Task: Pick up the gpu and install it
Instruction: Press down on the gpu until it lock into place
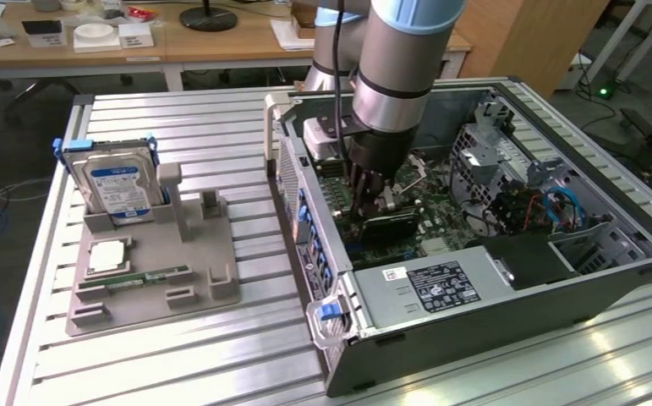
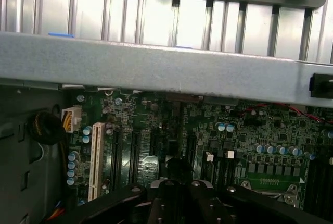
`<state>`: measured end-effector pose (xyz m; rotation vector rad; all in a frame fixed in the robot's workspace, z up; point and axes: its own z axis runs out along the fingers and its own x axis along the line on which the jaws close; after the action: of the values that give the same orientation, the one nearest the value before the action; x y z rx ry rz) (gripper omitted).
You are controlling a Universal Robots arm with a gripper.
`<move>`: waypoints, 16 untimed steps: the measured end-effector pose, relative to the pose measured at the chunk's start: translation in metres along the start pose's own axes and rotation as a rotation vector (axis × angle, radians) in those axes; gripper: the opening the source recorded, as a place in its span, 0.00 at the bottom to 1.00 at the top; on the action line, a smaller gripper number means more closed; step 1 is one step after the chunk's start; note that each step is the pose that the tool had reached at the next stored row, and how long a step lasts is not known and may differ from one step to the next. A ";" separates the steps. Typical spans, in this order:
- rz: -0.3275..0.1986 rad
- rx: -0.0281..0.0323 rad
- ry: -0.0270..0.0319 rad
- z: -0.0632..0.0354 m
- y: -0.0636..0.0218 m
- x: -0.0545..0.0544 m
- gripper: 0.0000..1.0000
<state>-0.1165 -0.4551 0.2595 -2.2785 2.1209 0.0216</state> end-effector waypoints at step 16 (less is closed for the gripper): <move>-0.001 0.0005 -0.0009 -0.0124 -0.0002 0.000 0.11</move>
<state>-0.1165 -0.4551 0.2719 -2.2790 2.1189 0.0220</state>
